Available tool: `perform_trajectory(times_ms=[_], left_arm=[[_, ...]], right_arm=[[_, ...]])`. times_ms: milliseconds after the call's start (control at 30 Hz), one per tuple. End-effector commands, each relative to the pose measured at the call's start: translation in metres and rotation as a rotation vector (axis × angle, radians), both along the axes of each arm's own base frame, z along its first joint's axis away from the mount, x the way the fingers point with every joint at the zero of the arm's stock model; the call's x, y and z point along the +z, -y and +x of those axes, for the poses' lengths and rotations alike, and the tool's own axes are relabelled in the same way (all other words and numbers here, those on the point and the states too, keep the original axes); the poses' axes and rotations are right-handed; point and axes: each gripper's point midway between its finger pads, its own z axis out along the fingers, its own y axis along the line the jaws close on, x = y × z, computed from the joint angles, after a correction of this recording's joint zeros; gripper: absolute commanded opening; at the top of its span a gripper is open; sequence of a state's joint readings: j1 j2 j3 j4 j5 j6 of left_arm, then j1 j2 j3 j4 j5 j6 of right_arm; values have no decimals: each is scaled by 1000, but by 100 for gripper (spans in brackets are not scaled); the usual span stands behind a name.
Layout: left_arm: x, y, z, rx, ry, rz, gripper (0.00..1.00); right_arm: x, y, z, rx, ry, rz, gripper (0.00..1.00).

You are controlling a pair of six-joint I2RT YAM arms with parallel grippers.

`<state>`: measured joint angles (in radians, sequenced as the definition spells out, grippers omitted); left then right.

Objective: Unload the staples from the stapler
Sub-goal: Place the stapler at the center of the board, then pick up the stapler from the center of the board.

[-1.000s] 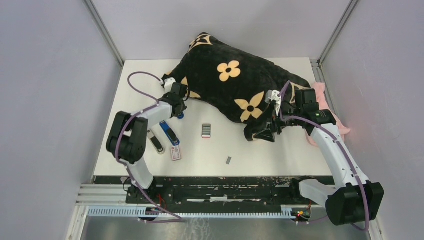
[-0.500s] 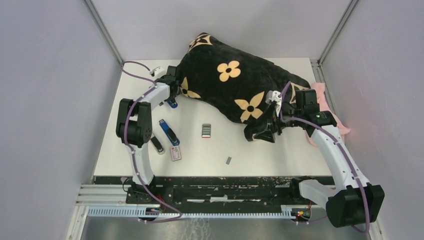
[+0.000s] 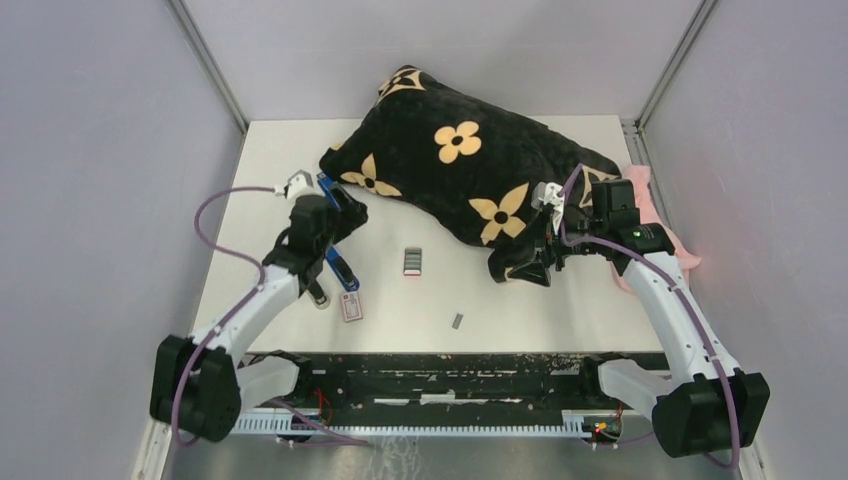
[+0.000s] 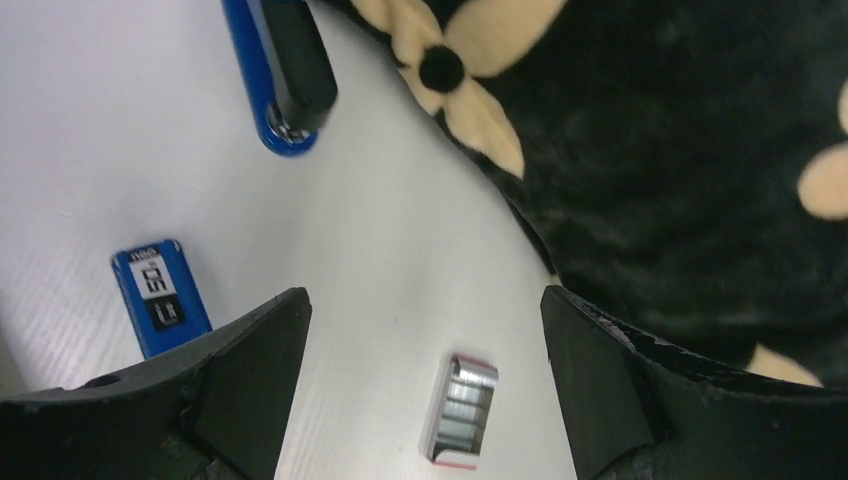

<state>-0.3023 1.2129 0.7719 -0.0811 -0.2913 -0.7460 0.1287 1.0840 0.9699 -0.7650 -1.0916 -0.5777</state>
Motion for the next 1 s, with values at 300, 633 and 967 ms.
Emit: perform_trajectory(times_ms=[300,633,967], left_arm=[[38,76,-73,-532,361,-263,91],[27,89,-96,-630,312,-329,91],[38,83,-111,-631,344,-302,92]], right_arm=[[7,-2,-3,27,56,25,89],[7,-2,-4,30,56,29,89],[7,-2,-3,31,54,30,89]])
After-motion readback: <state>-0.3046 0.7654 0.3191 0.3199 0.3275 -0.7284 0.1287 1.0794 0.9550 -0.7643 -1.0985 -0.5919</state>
